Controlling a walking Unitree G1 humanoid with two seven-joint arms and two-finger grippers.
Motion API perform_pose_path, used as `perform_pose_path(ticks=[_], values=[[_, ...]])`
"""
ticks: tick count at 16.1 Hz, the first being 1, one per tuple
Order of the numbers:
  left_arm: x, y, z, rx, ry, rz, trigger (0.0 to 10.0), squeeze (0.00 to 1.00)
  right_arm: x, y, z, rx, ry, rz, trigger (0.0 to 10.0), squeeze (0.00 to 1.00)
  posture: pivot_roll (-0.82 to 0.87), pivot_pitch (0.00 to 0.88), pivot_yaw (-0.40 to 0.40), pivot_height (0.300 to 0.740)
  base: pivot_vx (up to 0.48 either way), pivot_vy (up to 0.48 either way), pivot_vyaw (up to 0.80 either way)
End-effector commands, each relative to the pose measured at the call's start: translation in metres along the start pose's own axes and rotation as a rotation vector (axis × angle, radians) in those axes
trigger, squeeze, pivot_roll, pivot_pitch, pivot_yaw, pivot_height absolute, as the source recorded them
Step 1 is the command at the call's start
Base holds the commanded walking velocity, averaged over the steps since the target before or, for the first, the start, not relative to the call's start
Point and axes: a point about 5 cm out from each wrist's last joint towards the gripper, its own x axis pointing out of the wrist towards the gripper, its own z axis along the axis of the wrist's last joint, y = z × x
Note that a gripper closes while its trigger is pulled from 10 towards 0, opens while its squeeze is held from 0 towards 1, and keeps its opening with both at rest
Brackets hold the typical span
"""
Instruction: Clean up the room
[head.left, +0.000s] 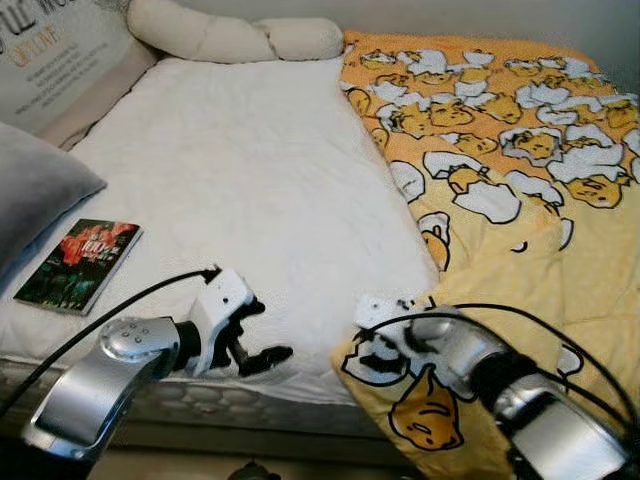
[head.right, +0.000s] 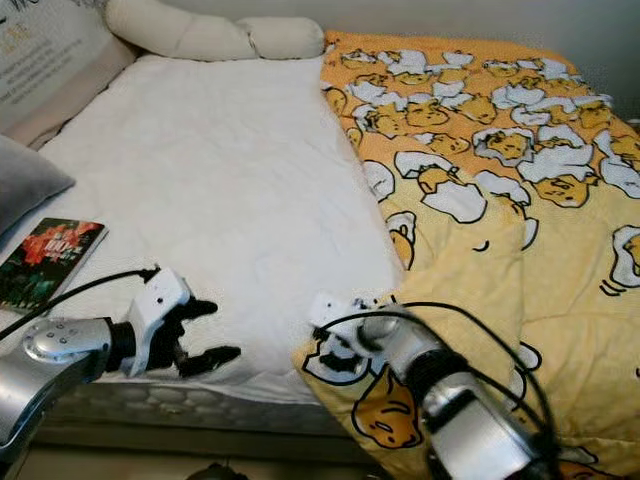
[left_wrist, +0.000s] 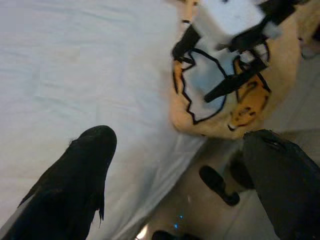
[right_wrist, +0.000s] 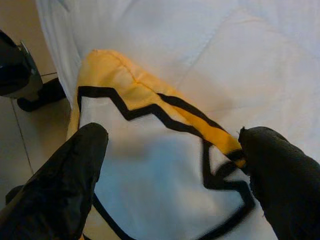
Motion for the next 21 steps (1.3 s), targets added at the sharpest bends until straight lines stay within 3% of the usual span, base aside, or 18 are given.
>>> perform_pose_path(ticks=[1,2,4,5,6,7,10,21], values=[[-0.002,-0.003,0.002,0.013,0.010,-0.020,10.0,0.32,0.001,-0.001,0.000,-0.031,0.019,-0.015,10.0,0.00,0.08,0.023,0.030,0.740,0.000,0.000,0.00],[-0.002,-0.005,0.002,0.014,0.015,-0.028,10.0,0.17,0.005,0.003,-0.002,-0.041,0.035,-0.032,5.3,0.00,0.09,0.037,0.037,0.740,0.000,0.000,0.00],[-0.003,-0.008,0.002,0.018,0.023,-0.042,10.0,0.09,0.009,0.007,-0.006,-0.067,0.067,-0.069,3.6,0.00,0.10,0.048,0.039,0.740,0.000,0.000,0.00],[-0.004,-0.011,0.002,0.022,0.031,-0.060,10.0,0.03,0.011,0.009,-0.010,-0.075,0.089,-0.090,1.6,0.00,0.10,0.057,0.042,0.740,0.000,0.000,0.00],[-0.004,-0.013,0.002,0.023,0.036,-0.069,10.0,0.02,0.011,0.010,-0.012,-0.076,0.098,-0.100,1.3,0.00,0.10,0.059,0.042,0.740,0.000,0.000,0.00],[-0.005,-0.017,0.001,0.028,0.048,-0.102,10.0,0.00,0.012,0.012,-0.016,-0.079,0.115,-0.119,0.1,0.00,0.11,0.068,0.042,0.740,0.000,0.000,0.00],[-0.010,-0.027,-0.002,0.042,0.080,-0.176,10.0,0.00,0.013,0.013,-0.020,-0.087,0.131,-0.148,0.0,0.00,0.12,0.077,0.036,0.740,0.000,0.000,0.00],[-0.014,-0.037,-0.006,0.018,0.103,-0.197,10.0,0.00,0.016,0.021,-0.023,0.038,0.105,-0.138,0.0,0.00,0.13,0.059,0.032,0.740,0.000,0.000,0.00]])
